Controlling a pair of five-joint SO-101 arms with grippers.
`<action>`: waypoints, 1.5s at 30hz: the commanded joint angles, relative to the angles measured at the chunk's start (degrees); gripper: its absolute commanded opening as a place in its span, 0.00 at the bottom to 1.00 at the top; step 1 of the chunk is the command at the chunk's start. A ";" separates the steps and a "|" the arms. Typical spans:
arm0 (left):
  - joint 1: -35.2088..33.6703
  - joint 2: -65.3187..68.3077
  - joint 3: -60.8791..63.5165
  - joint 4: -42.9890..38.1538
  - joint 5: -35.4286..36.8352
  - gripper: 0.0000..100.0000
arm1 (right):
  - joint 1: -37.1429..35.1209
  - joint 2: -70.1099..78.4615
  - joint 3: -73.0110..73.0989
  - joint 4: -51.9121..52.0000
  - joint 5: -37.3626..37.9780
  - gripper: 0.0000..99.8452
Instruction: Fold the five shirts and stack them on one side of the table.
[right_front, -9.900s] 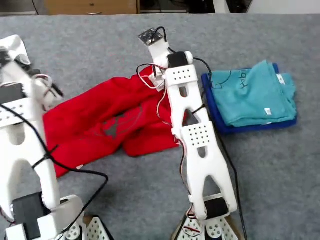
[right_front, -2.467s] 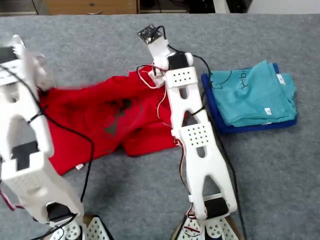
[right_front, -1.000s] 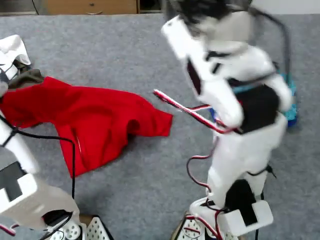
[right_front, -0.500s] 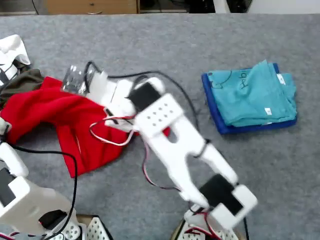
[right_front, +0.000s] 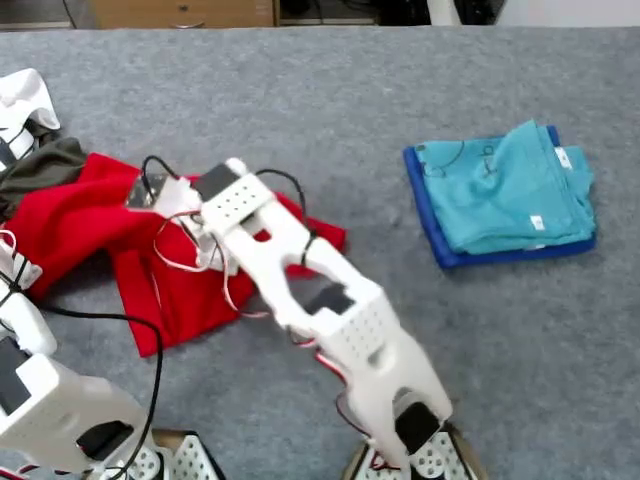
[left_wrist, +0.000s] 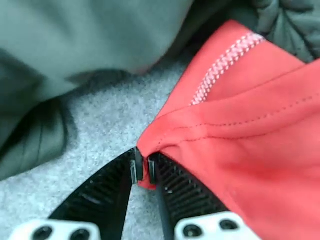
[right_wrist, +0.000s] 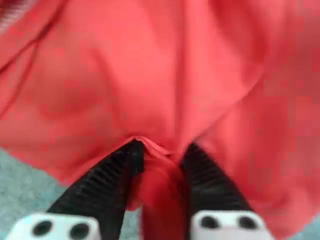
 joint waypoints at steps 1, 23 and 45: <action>0.88 -1.54 0.00 -0.53 -0.44 0.02 | 2.86 5.49 -12.44 6.59 -0.70 0.02; 18.90 -1.89 0.00 1.14 4.40 0.02 | 24.48 20.26 -45.23 0.18 26.90 0.06; 17.85 -1.54 0.18 -0.70 4.40 0.02 | 28.70 -13.41 -23.16 18.37 -7.91 0.20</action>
